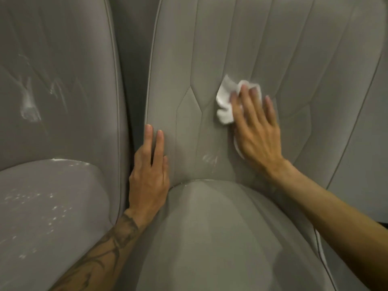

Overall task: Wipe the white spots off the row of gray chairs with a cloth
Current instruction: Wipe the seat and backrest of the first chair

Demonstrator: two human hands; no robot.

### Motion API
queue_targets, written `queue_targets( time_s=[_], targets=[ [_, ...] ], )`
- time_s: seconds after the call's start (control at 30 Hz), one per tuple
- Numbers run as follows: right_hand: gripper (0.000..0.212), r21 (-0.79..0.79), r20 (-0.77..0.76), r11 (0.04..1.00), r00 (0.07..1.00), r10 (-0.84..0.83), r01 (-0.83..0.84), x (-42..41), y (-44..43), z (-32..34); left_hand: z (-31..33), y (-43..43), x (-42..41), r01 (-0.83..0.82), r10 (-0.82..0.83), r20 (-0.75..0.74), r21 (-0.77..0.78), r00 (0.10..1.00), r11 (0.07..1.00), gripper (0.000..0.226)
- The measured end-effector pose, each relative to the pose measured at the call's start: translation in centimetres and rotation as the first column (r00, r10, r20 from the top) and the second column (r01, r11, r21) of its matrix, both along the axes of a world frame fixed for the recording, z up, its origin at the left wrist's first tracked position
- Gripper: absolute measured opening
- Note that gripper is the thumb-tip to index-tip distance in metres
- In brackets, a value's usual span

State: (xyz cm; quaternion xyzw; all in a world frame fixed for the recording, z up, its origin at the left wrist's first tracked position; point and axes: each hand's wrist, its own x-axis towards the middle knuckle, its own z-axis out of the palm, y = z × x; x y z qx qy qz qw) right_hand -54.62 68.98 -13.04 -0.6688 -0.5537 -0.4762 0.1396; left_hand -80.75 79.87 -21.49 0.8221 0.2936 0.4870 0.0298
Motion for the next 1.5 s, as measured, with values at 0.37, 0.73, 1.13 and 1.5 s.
queue_targets(
  time_s=[0.37,0.73,1.13,1.5],
  targets=[
    [0.075,-0.277,0.173,0.96,0.985,0.014,0.035,2.2,-6.4,-1.3,0.0,0.0,-0.2,0.027,-0.027,-0.017,-0.008,0.999,1.0,0.059],
    [0.061,-0.48,0.12,0.875,0.993,0.002,0.056,0.4,-9.9,-7.4,-1.2,-1.8,-1.7,-0.059,0.055,-0.243,-0.008,0.968,0.998,0.076],
    [0.066,-0.419,0.014,0.904,0.995,0.1,-0.085,-2.1,-4.7,-9.3,-1.5,-1.6,-1.4,-0.066,0.068,-0.25,0.017,0.966,0.998,0.076],
    [0.057,-0.393,-0.083,0.911,0.991,0.102,-0.126,-4.1,-2.7,-9.3,-2.1,-1.2,-1.4,-0.06,0.066,-0.229,0.031,0.971,0.998,0.075]
  ],
)
